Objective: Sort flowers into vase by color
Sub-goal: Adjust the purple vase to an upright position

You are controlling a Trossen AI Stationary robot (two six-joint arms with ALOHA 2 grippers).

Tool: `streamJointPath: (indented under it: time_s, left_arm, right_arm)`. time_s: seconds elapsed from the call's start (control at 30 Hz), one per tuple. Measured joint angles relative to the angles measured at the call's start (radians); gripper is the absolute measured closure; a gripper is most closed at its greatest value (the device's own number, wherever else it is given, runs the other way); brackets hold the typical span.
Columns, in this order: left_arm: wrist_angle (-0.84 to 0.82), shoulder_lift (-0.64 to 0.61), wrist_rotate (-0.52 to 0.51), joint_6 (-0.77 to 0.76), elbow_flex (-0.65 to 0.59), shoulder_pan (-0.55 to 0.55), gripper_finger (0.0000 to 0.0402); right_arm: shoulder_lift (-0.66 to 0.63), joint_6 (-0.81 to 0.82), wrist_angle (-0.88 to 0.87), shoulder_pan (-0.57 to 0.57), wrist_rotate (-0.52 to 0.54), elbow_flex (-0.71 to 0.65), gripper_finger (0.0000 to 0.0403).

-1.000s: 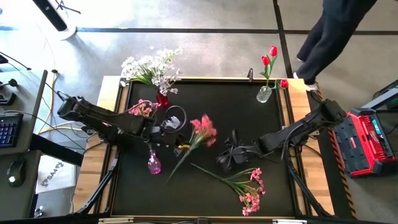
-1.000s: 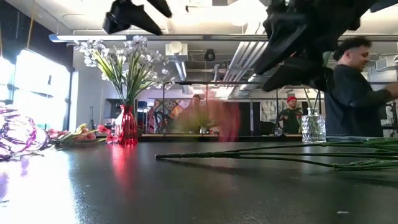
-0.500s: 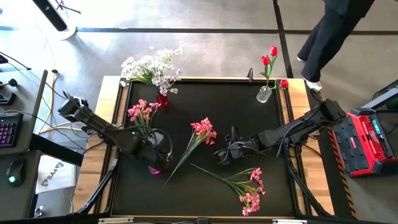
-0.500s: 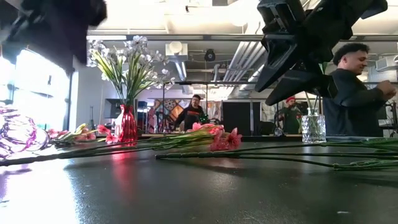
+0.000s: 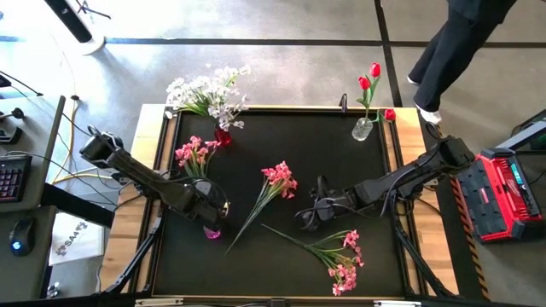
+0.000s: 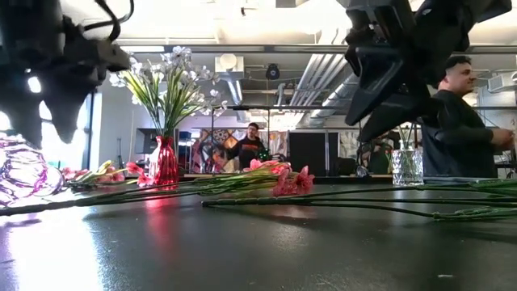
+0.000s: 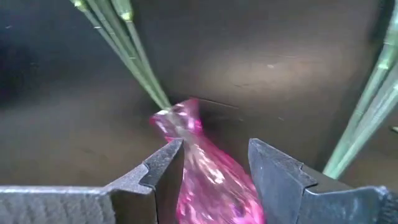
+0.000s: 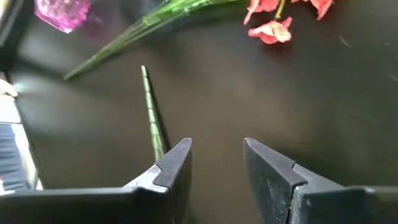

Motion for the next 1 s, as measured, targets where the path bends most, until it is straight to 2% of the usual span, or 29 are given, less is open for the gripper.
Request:
streamJointPath:
  time_s: [0.17, 0.43, 0.7, 1.0]
  left_arm:
    - [0.027, 0.001, 0.037, -0.047, -0.056, 0.015, 0.0233]
    - [0.204, 0.007, 0.044, -0.047, -0.150, 0.054, 0.0233]
    - [0.281, 0.051, 0.078, -0.007, -0.201, 0.072, 0.0235]
    - [0.276, 0.067, 0.081, 0.016, -0.196, 0.065, 0.0287]
  right_arm:
    - [0.000, -0.024, -0.031, 0.000, -0.004, 0.000, 0.0271]
    - [0.000, -0.074, -0.041, 0.000, -0.022, 0.000, 0.0271]
    - [0.000, -0.075, -0.040, 0.000, -0.026, 0.000, 0.0271]
    - [0.000, -0.070, -0.037, 0.026, -0.026, 0.000, 0.0271]
